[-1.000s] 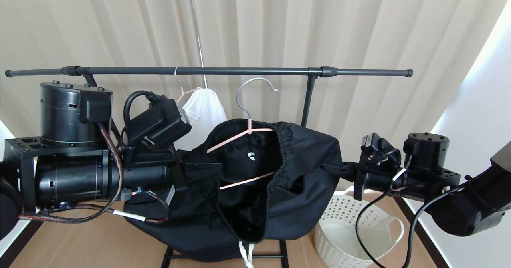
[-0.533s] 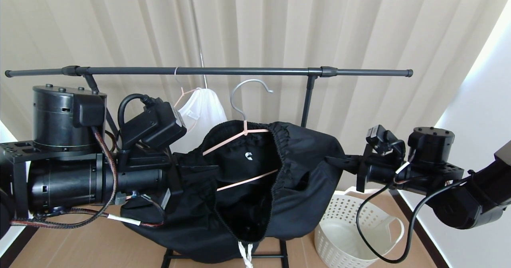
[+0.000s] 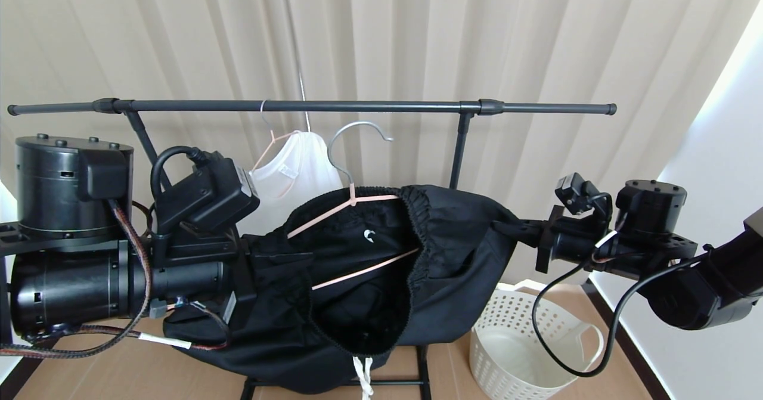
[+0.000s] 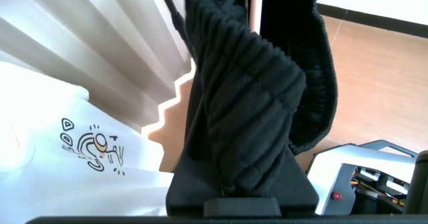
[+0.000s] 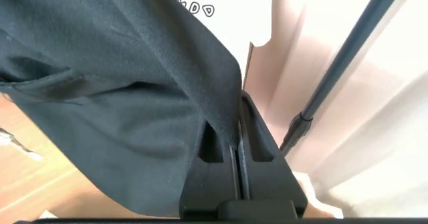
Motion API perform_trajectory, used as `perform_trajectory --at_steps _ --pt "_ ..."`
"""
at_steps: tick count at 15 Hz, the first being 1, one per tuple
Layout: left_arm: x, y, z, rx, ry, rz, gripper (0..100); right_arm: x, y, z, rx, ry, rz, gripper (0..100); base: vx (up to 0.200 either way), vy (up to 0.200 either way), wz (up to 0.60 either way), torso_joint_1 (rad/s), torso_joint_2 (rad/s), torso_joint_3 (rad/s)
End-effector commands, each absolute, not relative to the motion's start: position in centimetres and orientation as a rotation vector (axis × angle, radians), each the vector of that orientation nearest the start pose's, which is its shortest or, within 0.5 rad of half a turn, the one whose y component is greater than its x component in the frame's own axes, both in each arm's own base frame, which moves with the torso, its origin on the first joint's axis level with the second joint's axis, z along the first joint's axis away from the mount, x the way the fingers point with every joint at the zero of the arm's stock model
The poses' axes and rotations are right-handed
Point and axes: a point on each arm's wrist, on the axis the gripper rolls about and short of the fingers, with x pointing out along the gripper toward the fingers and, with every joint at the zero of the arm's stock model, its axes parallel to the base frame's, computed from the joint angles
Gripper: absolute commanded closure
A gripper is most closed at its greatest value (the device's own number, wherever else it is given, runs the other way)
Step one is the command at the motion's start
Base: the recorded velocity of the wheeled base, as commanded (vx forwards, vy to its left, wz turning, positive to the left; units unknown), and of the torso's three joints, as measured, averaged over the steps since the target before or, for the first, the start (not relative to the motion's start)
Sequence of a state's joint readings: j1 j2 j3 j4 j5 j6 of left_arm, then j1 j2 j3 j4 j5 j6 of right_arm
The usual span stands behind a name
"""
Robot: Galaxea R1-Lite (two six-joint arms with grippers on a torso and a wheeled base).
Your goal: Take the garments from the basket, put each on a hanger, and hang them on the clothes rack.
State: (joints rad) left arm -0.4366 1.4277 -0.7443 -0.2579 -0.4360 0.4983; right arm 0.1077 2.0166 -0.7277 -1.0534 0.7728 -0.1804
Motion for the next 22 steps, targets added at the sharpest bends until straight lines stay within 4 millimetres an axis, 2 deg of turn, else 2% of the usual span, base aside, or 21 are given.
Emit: perform_trajectory --at_steps 1,10,15,19,20,22 --pt "20.3 -10.4 20.5 0.458 0.211 -0.945 100 34.3 5.3 10.3 -0.081 0.147 0.891 100 0.0 0.0 0.0 0.0 0.0 0.0" --pt "19.7 -10.1 20.9 0.446 0.194 -0.94 100 35.7 5.1 10.0 0.003 0.176 0.869 100 0.0 0.0 0.0 0.0 0.0 0.0" --pt "19.8 -10.1 21.0 0.417 0.204 -0.933 100 35.5 5.2 10.1 0.006 0.187 0.869 100 0.0 0.0 0.0 0.0 0.0 0.0" --pt "20.6 -10.5 20.8 0.414 0.208 -0.93 100 34.7 5.1 11.2 0.022 0.239 0.87 100 0.0 0.0 0.0 0.0 0.0 0.0" --pt "20.6 -10.5 20.9 0.399 0.214 -0.926 100 34.7 5.1 11.2 0.02 0.236 0.871 0 0.0 0.0 0.0 0.0 0.0 0.0" --pt "20.6 -10.5 21.0 0.378 0.218 -0.922 100 34.5 5.2 11.2 0.01 0.234 0.875 0 0.0 0.0 0.0 0.0 0.0 0.0"
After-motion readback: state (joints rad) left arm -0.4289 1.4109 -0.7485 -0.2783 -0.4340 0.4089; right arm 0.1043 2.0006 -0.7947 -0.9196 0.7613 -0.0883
